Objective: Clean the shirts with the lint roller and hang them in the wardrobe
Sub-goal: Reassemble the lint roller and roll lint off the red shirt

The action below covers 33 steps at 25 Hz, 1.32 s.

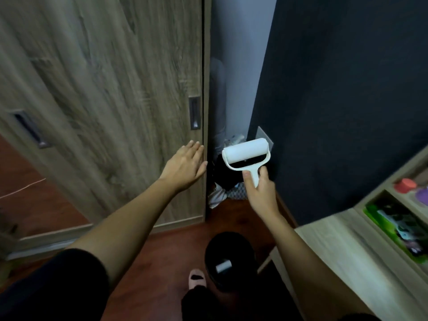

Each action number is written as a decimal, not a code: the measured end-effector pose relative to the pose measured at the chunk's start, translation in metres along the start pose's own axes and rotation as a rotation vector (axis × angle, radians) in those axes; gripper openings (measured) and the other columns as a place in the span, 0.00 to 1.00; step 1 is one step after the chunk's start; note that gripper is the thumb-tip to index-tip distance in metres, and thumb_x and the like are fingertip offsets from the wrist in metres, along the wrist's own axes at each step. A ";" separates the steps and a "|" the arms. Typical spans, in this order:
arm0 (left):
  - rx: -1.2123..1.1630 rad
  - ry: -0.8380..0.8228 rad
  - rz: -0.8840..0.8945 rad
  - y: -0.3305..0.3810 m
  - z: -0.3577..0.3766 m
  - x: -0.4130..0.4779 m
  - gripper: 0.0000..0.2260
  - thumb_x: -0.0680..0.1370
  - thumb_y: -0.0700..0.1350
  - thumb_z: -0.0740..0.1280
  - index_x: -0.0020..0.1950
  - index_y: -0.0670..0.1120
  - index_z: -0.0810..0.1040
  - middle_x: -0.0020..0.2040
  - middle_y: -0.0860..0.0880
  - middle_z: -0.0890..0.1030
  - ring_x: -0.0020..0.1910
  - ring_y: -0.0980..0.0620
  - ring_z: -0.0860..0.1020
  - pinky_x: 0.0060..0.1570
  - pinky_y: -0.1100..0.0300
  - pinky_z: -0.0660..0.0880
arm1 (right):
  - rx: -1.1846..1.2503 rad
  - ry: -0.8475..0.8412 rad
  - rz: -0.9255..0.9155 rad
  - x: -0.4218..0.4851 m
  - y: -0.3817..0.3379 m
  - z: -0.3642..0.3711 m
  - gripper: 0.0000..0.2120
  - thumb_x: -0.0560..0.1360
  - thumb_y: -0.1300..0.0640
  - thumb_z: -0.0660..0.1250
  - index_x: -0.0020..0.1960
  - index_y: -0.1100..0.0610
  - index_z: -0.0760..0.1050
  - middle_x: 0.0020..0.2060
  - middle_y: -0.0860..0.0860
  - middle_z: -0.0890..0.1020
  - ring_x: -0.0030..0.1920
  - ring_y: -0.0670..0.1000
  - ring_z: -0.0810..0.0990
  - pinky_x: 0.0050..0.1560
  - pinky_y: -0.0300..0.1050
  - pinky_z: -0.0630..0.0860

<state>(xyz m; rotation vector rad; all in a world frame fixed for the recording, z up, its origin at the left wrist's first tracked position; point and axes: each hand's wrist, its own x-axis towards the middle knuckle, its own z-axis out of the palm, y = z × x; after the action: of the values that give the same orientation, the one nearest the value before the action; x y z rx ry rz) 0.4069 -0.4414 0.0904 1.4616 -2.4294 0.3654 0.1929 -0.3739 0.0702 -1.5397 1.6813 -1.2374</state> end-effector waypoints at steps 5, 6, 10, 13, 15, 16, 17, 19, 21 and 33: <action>0.230 -0.140 0.261 -0.071 0.051 0.087 0.25 0.75 0.51 0.53 0.57 0.36 0.80 0.55 0.38 0.82 0.56 0.41 0.80 0.55 0.50 0.77 | -0.008 0.053 0.025 0.108 0.002 0.041 0.15 0.77 0.49 0.62 0.56 0.59 0.70 0.41 0.52 0.81 0.42 0.53 0.81 0.41 0.44 0.73; 0.249 -0.156 0.310 -0.084 0.061 0.101 0.25 0.75 0.51 0.53 0.57 0.36 0.80 0.55 0.38 0.82 0.56 0.41 0.80 0.55 0.50 0.77 | -0.006 0.058 0.035 0.125 0.000 0.046 0.15 0.77 0.49 0.62 0.56 0.59 0.70 0.42 0.52 0.81 0.42 0.54 0.81 0.41 0.45 0.74; 0.370 -0.200 0.420 -0.125 0.086 0.154 0.25 0.73 0.51 0.53 0.52 0.37 0.83 0.50 0.39 0.84 0.51 0.41 0.82 0.51 0.52 0.78 | -0.002 0.080 -0.001 0.183 -0.006 0.060 0.13 0.77 0.50 0.62 0.53 0.60 0.70 0.43 0.56 0.81 0.42 0.55 0.80 0.41 0.48 0.77; 0.472 -0.207 0.529 -0.142 0.099 0.184 0.20 0.72 0.52 0.58 0.43 0.43 0.85 0.41 0.43 0.85 0.42 0.44 0.83 0.49 0.54 0.79 | -0.005 0.118 -0.007 0.209 -0.011 0.063 0.12 0.77 0.51 0.62 0.52 0.59 0.70 0.41 0.54 0.80 0.41 0.52 0.79 0.35 0.37 0.71; 0.468 -0.186 0.602 -0.147 0.098 0.202 0.19 0.71 0.48 0.54 0.38 0.45 0.85 0.37 0.46 0.83 0.37 0.46 0.81 0.47 0.55 0.79 | -0.002 0.130 -0.005 0.217 -0.013 0.065 0.13 0.77 0.51 0.62 0.54 0.60 0.70 0.41 0.53 0.79 0.40 0.50 0.78 0.34 0.33 0.69; 0.463 -0.175 0.640 -0.150 0.099 0.210 0.20 0.71 0.47 0.52 0.36 0.46 0.85 0.36 0.46 0.82 0.35 0.47 0.80 0.45 0.55 0.79 | 0.001 0.137 0.001 0.221 -0.014 0.067 0.14 0.77 0.51 0.62 0.55 0.60 0.70 0.41 0.52 0.79 0.40 0.49 0.78 0.34 0.32 0.69; 0.472 -0.171 0.672 -0.152 0.100 0.214 0.20 0.70 0.46 0.52 0.35 0.46 0.84 0.35 0.47 0.82 0.35 0.47 0.79 0.42 0.57 0.78 | -0.003 0.140 0.007 0.224 -0.014 0.069 0.14 0.77 0.51 0.62 0.56 0.60 0.70 0.41 0.52 0.79 0.39 0.48 0.77 0.34 0.31 0.69; 0.516 -0.149 0.745 -0.158 0.106 0.215 0.20 0.71 0.45 0.52 0.33 0.47 0.84 0.36 0.48 0.81 0.35 0.48 0.78 0.38 0.58 0.75 | -0.022 0.139 0.006 0.226 -0.015 0.074 0.14 0.78 0.51 0.61 0.56 0.60 0.69 0.41 0.51 0.79 0.38 0.45 0.77 0.33 0.29 0.69; 0.534 -0.130 0.772 -0.163 0.108 0.215 0.20 0.72 0.44 0.52 0.33 0.47 0.84 0.36 0.48 0.81 0.35 0.48 0.77 0.35 0.58 0.73 | -0.021 0.143 0.001 0.227 -0.016 0.081 0.13 0.78 0.51 0.61 0.55 0.60 0.70 0.41 0.52 0.79 0.39 0.47 0.77 0.34 0.31 0.70; 0.609 -0.240 0.669 -0.267 0.073 0.121 0.21 0.72 0.45 0.51 0.35 0.48 0.84 0.39 0.47 0.83 0.38 0.48 0.78 0.35 0.56 0.73 | 0.017 0.118 -0.131 0.188 -0.073 0.166 0.13 0.77 0.52 0.62 0.56 0.60 0.70 0.40 0.48 0.78 0.39 0.43 0.77 0.38 0.31 0.70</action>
<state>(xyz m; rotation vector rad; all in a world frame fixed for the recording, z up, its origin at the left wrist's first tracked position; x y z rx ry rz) 0.5818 -0.6882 0.0858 0.8311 -3.1359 1.2176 0.3320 -0.5928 0.0985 -1.6165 1.6610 -1.4315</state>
